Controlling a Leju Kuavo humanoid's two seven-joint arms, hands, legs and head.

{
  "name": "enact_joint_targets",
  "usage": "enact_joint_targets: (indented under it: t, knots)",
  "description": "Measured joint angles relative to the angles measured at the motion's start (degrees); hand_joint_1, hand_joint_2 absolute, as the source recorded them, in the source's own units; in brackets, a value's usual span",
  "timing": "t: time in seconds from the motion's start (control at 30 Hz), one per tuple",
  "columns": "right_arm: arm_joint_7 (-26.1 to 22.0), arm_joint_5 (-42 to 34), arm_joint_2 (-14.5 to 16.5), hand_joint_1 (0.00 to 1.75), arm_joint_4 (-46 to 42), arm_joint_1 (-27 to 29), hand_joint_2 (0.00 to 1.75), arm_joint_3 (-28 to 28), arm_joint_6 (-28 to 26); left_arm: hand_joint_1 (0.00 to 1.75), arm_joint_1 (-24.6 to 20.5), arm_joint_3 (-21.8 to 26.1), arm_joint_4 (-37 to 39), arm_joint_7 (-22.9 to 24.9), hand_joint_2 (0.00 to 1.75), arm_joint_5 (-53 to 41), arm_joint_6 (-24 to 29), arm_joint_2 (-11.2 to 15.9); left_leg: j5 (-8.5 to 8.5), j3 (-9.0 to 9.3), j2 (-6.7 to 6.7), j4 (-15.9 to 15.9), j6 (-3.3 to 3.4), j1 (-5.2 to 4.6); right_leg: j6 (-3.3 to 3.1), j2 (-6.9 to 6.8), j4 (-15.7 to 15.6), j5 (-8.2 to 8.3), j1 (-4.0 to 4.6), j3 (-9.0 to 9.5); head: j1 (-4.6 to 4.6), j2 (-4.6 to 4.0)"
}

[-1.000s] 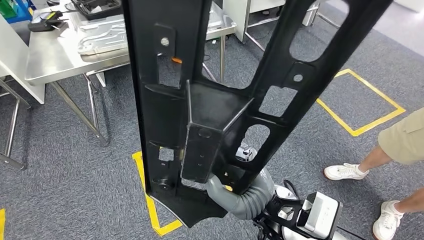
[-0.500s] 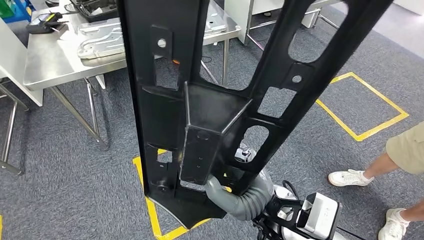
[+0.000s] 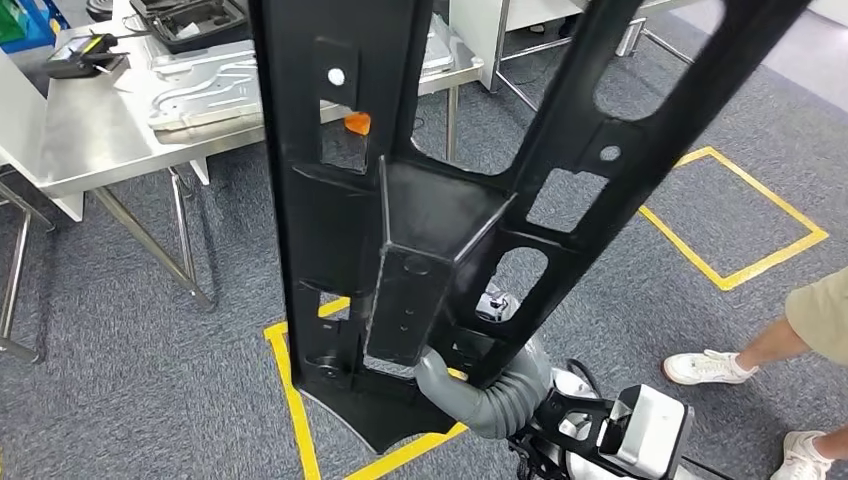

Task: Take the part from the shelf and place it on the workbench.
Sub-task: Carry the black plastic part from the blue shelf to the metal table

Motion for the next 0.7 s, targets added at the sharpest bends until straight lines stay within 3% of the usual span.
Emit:
enact_joint_targets:
  t: [0.07,0.13,0.17,0.2,0.23,0.3,0.33,0.37,0.43,0.5,0.57,0.63,0.67,0.7]
  knots:
    - [-0.02,-0.01,0.01,1.75,-0.01,-0.02,1.75,-0.01,-0.01,0.0,-0.07,-0.01,0.0,-0.01,1.75,0.02,0.01,0.02,-1.98,-1.94,0.09,4.11,-0.64,0.13,-0.54,-0.07,-0.1,-0.46,-0.25,0.48,-0.07,0.0]
    - [-0.04,-0.01,0.04,1.75,0.0,-0.01,1.75,-0.01,-0.02,0.0,-0.34,0.02,0.0,-0.07,1.75,0.03,0.08,0.02,-4.8,-6.85,0.15,12.54,-1.13,0.28,-0.84,-0.19,-0.11,-1.01,-0.29,0.98,-0.12,0.0]
    - [-0.04,-0.01,0.04,1.75,0.0,0.02,1.75,-0.01,-0.02,0.0,-0.51,0.04,-0.01,-0.12,1.75,0.04,0.1,0.02,-5.47,-9.28,0.15,16.16,-1.24,0.34,-0.88,-0.22,-0.1,-1.34,-0.28,1.33,-0.11,0.0]
    - [-0.04,-0.01,0.04,1.75,0.01,0.05,1.75,-0.01,-0.02,0.0,-0.66,0.07,-0.01,-0.16,1.75,0.04,0.13,0.03,-4.94,-10.81,0.16,17.87,-1.26,0.35,-0.86,-0.22,-0.1,-1.74,-0.27,1.87,-0.11,0.0]
    - [-0.04,-0.02,0.04,1.75,0.01,0.07,1.75,-0.01,-0.02,0.0,-0.71,0.08,-0.01,-0.17,1.75,0.04,0.11,0.03,-3.15,-11.18,0.17,17.17,-1.17,0.35,-0.82,-0.17,-0.11,-2.2,-0.27,2.57,-0.11,0.0]
    - [-0.05,-0.02,0.05,1.75,0.01,0.09,1.75,-0.01,-0.02,0.0,-0.59,0.08,-0.01,-0.1,1.75,0.02,0.09,0.05,2.57,-9.07,0.16,9.99,-0.63,0.25,-0.57,-0.03,-0.19,-3.21,-0.29,4.19,-0.11,0.0]
    - [-0.06,-0.03,0.05,1.75,0.01,0.08,1.75,-0.01,-0.02,0.0,-0.47,0.07,-0.01,-0.04,1.75,0.0,0.08,0.07,4.63,-7.83,0.17,6.37,-0.28,0.04,-0.37,0.04,-0.25,-3.62,-0.21,4.75,-0.11,0.0]
    - [-0.07,-0.03,0.06,1.75,0.01,0.05,1.75,-0.01,-0.02,0.0,-0.42,0.07,0.0,0.01,1.75,-0.02,0.08,0.08,5.6,-6.81,0.17,3.6,0.08,-0.17,-0.13,0.09,-0.3,-3.89,-0.19,4.97,-0.12,0.0]
    - [-0.06,-0.07,0.07,1.75,0.01,0.03,1.75,-0.01,-0.02,0.0,-0.37,0.05,0.0,0.02,1.75,-0.02,0.04,0.1,5.24,-6.27,0.13,1.9,0.58,-0.56,0.38,0.12,-0.55,-4.03,-0.15,4.84,-0.12,0.0]
    - [-0.05,-0.05,0.07,1.75,-0.03,0.03,1.75,-0.01,-0.02,0.0,-0.36,0.05,0.0,-0.01,1.75,-0.03,0.01,0.1,5.02,-5.73,0.02,1.08,1.03,-0.3,0.96,-0.02,-0.59,-4.31,-0.17,4.95,-0.09,0.0]
    - [-0.09,-0.02,0.07,1.75,-0.08,-0.04,1.75,-0.02,-0.02,0.0,-0.35,0.05,0.0,0.0,1.75,-0.06,0.01,0.1,4.83,-4.64,0.02,0.32,1.61,0.12,1.31,-0.18,2.63,-5.85,-0.09,3.68,-0.04,0.0]
    - [-0.1,-0.02,0.07,1.75,-0.07,0.0,1.75,-0.02,-0.02,0.0,-0.29,0.04,0.0,0.02,1.75,-0.07,0.0,0.09,4.32,-3.83,0.1,0.13,2.06,0.18,1.41,-0.23,10.56,-8.57,-0.1,-0.88,0.0,0.0]
    - [-0.1,-0.02,0.07,1.75,-0.07,0.07,1.75,-0.01,-0.02,0.0,-0.25,0.03,0.0,0.02,1.75,-0.07,-0.01,0.09,4.01,-3.51,0.1,0.13,2.14,0.15,1.46,-0.24,14.39,-9.39,-0.1,-3.53,0.02,0.0]
    - [-0.09,-0.03,0.07,1.75,-0.06,0.14,1.75,-0.01,-0.02,0.0,-0.2,0.02,0.0,0.02,1.75,-0.07,-0.01,0.08,3.68,-3.15,0.06,0.14,2.16,0.14,1.49,-0.24,16.54,-9.17,-0.12,-5.47,0.02,0.0]
